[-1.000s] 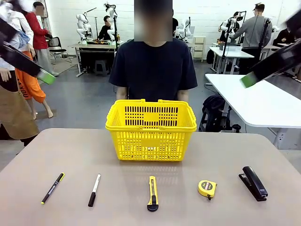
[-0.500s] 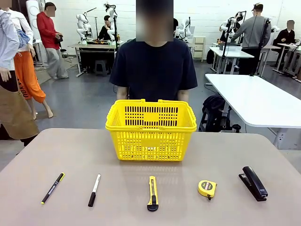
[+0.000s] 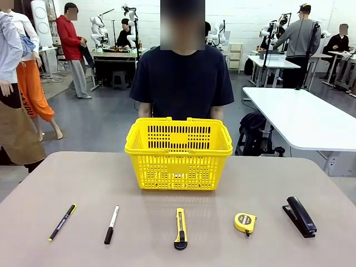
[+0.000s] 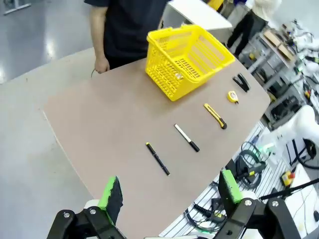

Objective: Place the items the person wants into the basket.
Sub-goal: Pick up the item the person points to and place it in the Market Basket.

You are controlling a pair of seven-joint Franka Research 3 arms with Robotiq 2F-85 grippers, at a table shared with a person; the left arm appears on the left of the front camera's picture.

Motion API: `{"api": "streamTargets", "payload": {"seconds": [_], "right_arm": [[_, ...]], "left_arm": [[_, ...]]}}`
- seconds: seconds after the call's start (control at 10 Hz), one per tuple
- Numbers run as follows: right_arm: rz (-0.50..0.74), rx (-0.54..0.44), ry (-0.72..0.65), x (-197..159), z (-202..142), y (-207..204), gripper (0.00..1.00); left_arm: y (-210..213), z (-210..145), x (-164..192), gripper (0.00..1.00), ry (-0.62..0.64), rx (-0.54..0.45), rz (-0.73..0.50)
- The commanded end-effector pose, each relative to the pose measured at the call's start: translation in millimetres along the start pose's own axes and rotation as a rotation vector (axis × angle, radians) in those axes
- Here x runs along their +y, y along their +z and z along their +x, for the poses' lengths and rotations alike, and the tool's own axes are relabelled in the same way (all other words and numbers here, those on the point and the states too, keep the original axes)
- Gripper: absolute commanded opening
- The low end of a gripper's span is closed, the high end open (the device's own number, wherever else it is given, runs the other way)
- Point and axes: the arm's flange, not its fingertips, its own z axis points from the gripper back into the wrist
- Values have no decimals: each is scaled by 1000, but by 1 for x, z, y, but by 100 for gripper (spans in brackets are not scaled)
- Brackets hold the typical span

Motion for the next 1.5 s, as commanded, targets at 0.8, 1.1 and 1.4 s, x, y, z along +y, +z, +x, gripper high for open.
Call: {"api": "streamTargets", "payload": {"seconds": [0.8, 1.1, 1.4], "right_arm": [[-184, 38, 110, 44, 18, -6, 100], [-184, 38, 110, 44, 18, -6, 100], [-184, 38, 110, 44, 18, -6, 100]], "left_arm": [[4, -31, 19, 100, -1, -212, 52], [4, -31, 19, 100, -1, -212, 52], [4, -31, 19, 100, -1, -212, 52]]}}
